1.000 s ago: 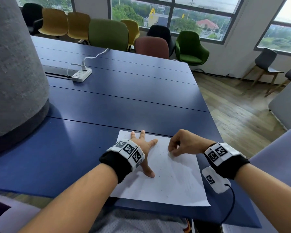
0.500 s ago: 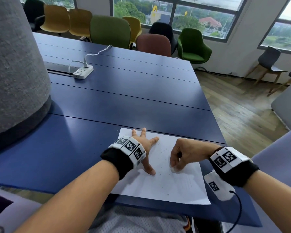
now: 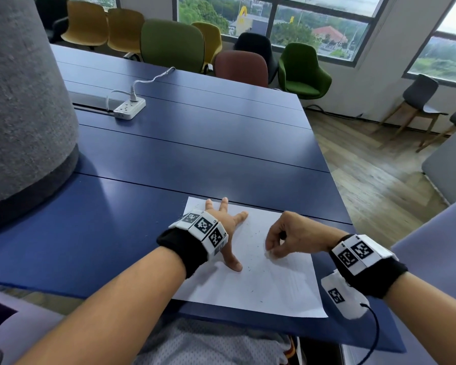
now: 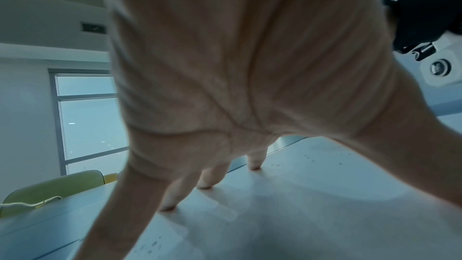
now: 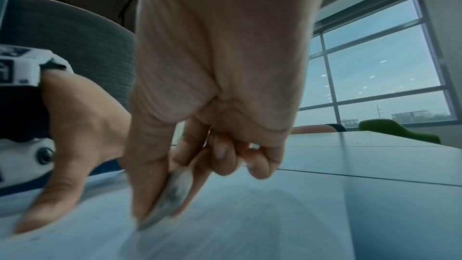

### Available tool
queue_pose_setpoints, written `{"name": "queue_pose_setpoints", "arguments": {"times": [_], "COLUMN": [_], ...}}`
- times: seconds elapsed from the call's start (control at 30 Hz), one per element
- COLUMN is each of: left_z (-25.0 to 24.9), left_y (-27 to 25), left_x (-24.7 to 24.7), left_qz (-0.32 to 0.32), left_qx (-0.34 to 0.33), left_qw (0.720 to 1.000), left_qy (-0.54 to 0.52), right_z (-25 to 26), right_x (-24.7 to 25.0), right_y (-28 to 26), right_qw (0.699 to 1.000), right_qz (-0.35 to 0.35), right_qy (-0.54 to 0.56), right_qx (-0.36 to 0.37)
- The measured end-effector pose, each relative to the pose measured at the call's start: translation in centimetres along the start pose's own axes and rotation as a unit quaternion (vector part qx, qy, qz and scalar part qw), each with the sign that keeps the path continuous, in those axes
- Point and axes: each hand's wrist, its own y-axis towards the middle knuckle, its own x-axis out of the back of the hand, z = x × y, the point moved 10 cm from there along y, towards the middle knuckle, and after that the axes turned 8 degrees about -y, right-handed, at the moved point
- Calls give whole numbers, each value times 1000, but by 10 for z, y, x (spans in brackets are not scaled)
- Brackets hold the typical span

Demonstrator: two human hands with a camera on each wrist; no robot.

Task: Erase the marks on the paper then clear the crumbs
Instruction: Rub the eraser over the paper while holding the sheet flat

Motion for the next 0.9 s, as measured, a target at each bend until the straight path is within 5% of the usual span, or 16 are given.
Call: {"name": "queue_pose_setpoints", "arguments": {"times": [0.1, 0.23, 0.4, 0.53, 0.7, 0.83, 0.9], "left_z": [0, 0, 1, 1, 1, 3, 2], "left_y": [0, 1, 1, 3, 3, 5, 4], "left_x": [0, 0, 0, 0, 0, -1, -1], "left_qz": [-3, 0, -2, -2, -3, -3, -2], "left_qx": [1, 0, 0, -3, 1, 1, 2], "left_qw": [1000, 1000, 1000, 1000, 1000, 1000, 1000], "left_qy": [4, 1, 0, -2, 3, -2, -3], "right_z": [13, -2, 16, 4, 21, 13, 19], "right_x": [-25, 0, -29, -4, -34, -10, -23], "right_y": [-12, -6, -19, -9, -19, -8, -14], "right_qw": [995, 999, 995, 1000, 995, 1000, 999], "right_qz": [103, -22, 100, -19, 101, -4, 35], "right_qy": [-4, 23, -3, 19, 5, 17, 4], "right_qx": [20, -8, 24, 2, 25, 4, 13]}}
